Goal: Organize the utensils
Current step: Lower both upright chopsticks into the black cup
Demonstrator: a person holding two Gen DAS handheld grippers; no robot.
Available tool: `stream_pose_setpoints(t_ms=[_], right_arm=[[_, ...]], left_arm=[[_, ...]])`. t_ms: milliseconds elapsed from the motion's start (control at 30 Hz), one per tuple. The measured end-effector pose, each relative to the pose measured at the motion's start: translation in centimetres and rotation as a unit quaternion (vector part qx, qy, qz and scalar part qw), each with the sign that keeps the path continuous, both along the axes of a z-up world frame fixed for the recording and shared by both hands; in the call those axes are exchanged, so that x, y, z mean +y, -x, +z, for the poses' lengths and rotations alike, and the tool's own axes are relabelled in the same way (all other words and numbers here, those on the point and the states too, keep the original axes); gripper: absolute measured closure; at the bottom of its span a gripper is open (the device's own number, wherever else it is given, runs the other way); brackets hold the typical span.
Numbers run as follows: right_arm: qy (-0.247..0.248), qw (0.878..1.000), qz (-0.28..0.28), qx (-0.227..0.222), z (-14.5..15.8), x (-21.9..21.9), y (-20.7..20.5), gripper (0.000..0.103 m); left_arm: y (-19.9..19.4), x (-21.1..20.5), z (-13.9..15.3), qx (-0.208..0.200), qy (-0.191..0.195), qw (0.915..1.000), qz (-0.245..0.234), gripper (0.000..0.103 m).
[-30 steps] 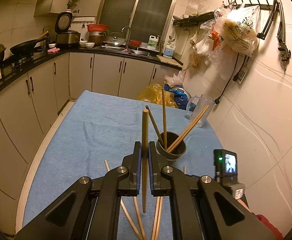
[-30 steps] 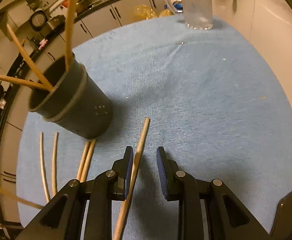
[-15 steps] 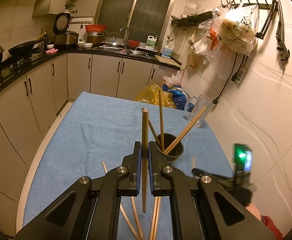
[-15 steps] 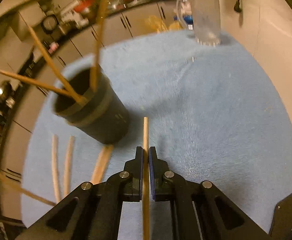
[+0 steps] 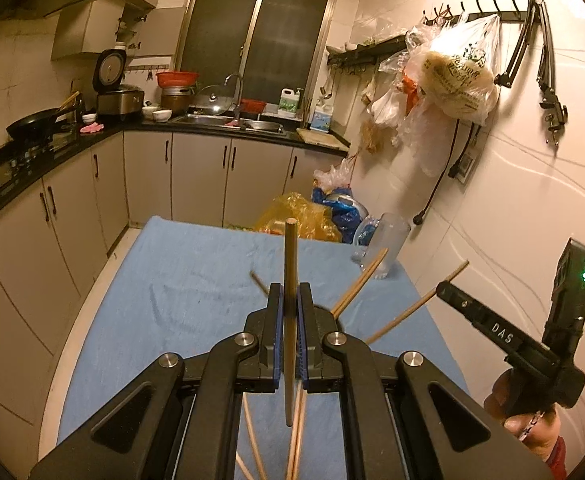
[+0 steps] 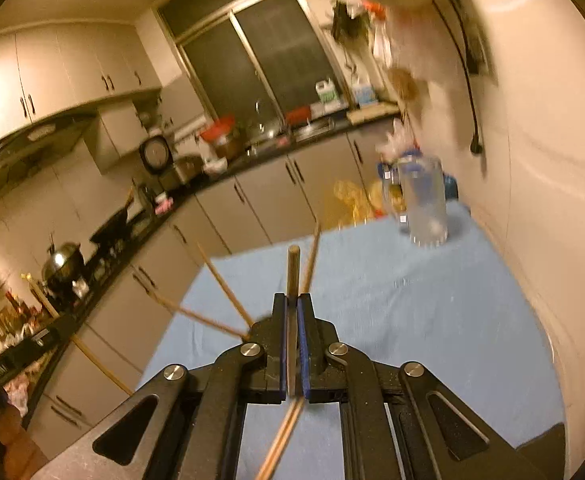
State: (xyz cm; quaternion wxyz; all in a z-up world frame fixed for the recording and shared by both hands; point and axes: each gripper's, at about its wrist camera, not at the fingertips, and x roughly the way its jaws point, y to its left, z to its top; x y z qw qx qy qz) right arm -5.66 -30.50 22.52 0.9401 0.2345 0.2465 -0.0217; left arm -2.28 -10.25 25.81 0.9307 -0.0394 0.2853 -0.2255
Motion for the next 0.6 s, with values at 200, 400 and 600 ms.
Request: stream_pose_setpoints(t_ms=[200,400,600], right_arm=[[0.003,1.0,-0.008,-0.021,3.7,-0.8,-0.6,0.098],[0.001,0.999,-0.011,-0.03,4.9,-1.5,-2.2,0.098],[0.018,0.999,-0.02,-0.041,5.4,-1.1,-4.4,0.098]], left_arm=[[-1.8,-1.1,1.4,-0.008,-0.001,1.0,-0.004,0.097],[-3.7,-2.3,2.3,-0.011,0.008,0.9999,-0.006,0.097],[-5.8,-3.6,3.8,-0.022,0.028,0.9993,-0.009,0.097]])
